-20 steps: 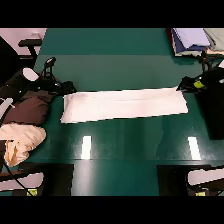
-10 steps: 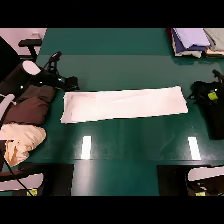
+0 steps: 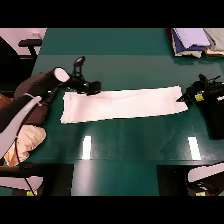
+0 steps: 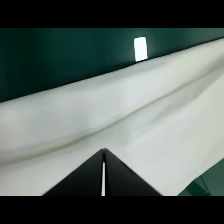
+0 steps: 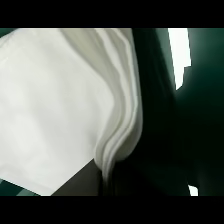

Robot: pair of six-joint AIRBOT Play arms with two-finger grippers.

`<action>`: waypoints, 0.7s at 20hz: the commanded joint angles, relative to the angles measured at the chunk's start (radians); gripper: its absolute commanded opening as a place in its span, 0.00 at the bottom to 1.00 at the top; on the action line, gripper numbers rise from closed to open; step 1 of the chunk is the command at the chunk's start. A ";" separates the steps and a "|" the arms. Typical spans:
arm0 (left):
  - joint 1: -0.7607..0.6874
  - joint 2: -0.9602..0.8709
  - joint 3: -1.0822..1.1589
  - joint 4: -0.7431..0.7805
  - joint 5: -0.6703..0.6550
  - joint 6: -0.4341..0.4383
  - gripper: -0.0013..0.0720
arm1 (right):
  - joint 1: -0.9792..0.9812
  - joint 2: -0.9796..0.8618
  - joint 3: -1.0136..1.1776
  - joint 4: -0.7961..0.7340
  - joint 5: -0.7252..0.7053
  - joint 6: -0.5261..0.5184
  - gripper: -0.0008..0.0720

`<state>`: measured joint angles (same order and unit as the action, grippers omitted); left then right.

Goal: Fold the shirts.

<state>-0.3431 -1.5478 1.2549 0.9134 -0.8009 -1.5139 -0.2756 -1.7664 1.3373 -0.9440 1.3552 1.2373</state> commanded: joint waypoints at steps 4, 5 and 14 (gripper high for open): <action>-0.138 -0.210 0.194 -0.034 0.014 -0.009 0.05 | 0.035 0.177 0.082 0.029 0.053 -0.016 0.03; -0.153 -0.246 0.233 -0.034 0.000 -0.010 0.05 | 0.047 0.212 0.113 0.059 0.069 -0.015 0.03; -0.252 -0.420 0.426 -0.054 -0.076 -0.031 0.05 | 0.347 0.343 0.353 0.235 0.060 0.032 0.03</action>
<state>-0.5739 -1.9324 1.6489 0.8608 -0.8433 -1.5440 -0.0177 -1.4425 1.6173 -0.7570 1.4178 1.2499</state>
